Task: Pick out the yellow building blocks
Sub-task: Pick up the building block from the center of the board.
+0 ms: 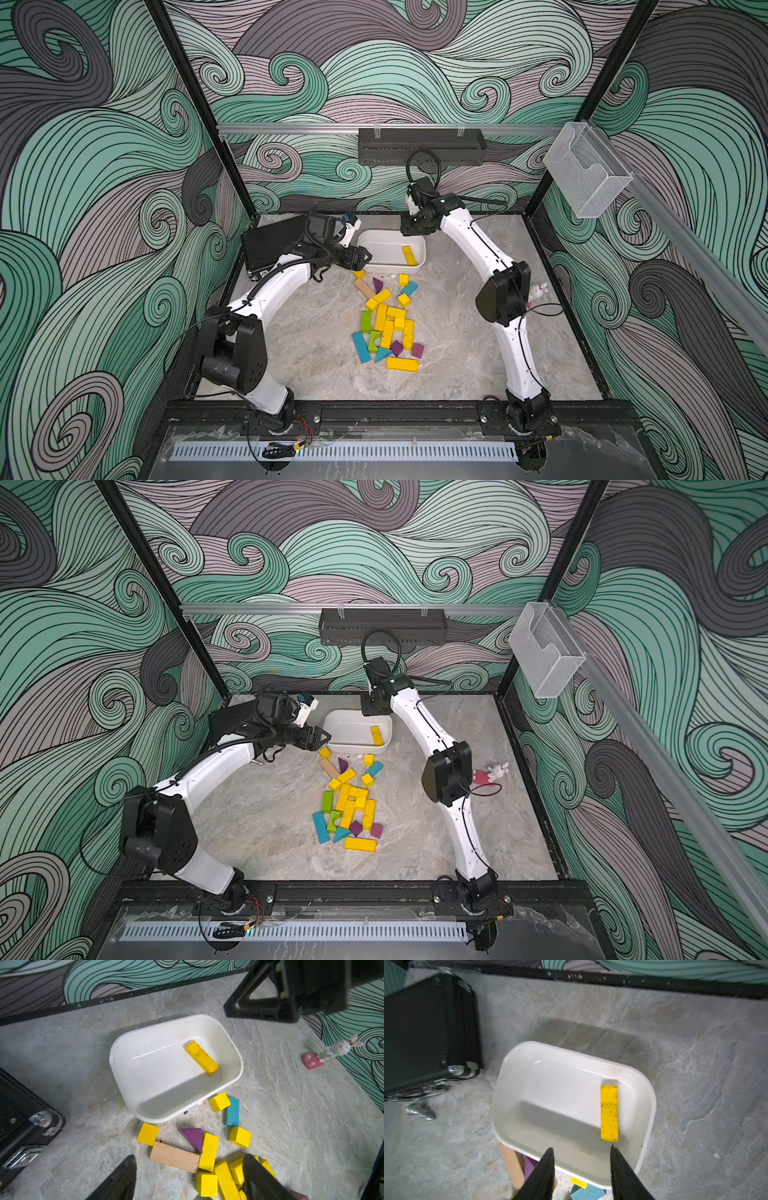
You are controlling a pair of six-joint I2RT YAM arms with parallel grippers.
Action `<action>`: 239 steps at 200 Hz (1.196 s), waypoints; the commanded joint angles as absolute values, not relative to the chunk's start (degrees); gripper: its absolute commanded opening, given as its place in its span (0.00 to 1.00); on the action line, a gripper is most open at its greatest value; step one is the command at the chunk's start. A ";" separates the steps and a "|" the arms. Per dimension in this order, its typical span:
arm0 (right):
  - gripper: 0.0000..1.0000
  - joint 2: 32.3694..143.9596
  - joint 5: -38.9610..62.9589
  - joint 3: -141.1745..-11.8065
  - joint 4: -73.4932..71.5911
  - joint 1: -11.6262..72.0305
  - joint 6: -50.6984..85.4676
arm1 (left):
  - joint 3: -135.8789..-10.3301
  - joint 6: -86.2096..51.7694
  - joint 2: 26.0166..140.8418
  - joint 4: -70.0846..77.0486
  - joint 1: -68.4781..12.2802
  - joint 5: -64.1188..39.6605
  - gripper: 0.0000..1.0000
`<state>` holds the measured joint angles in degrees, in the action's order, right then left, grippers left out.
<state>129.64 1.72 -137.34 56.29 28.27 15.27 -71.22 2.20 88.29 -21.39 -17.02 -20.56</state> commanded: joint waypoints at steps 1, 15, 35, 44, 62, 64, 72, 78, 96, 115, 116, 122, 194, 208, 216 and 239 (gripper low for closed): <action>0.45 124.58 2.37 -134.75 56.96 29.43 14.04 | -70.60 3.35 84.86 -20.65 -16.60 -19.75 0.79; 0.45 121.74 2.16 -132.41 56.98 30.29 13.85 | -70.28 3.18 83.28 -20.51 -16.61 -20.23 0.79; 0.45 117.81 0.72 -128.17 56.85 31.87 13.06 | -69.75 2.75 80.44 -20.60 -16.67 -20.89 0.78; 0.45 116.20 0.57 -126.15 56.92 32.60 12.98 | -69.08 2.72 78.82 -20.28 -16.92 -20.87 0.78; 0.45 112.97 0.53 -121.98 56.87 34.09 13.08 | -67.17 3.79 76.04 -19.26 -18.07 -20.39 0.78; 0.45 112.71 0.53 -121.46 56.87 34.27 13.09 | -67.09 4.02 75.74 -19.30 -18.34 -20.26 0.78; 0.45 111.34 0.48 -119.44 56.57 34.96 13.15 | -66.68 4.47 74.72 -19.57 -19.01 -20.05 0.78; 0.45 110.29 0.57 -117.83 56.15 35.42 13.31 | -66.31 4.32 73.91 -19.71 -19.29 -20.04 0.78; 0.44 106.90 2.15 -112.07 53.45 36.63 14.04 | -65.33 3.54 71.65 -20.50 -20.08 -20.97 0.77; 0.44 102.44 2.73 -105.28 49.82 37.73 15.02 | -64.09 2.82 68.98 -22.16 -20.74 -21.43 0.77; 0.44 102.20 2.68 -104.80 49.65 37.76 15.11 | -63.99 2.82 68.81 -22.28 -20.78 -21.44 0.77; 0.44 100.83 2.68 -102.70 48.57 38.01 15.57 | -63.37 2.81 67.84 -22.76 -21.09 -21.67 0.77; 0.43 85.50 -1.31 -79.45 43.24 40.47 20.74 | -54.19 4.44 56.60 -30.25 -26.80 -21.97 0.76; 0.43 83.11 -2.24 -75.96 43.15 40.77 21.74 | -52.44 5.24 54.85 -31.64 -27.99 -21.89 0.76; 0.43 81.72 -2.75 -74.10 43.18 40.86 22.57 | -51.50 5.65 53.81 -32.27 -28.83 -21.88 0.76; 0.43 78.19 -3.84 -68.95 43.15 41.04 24.52 | -48.42 5.98 51.14 -32.71 -31.35 -22.05 0.76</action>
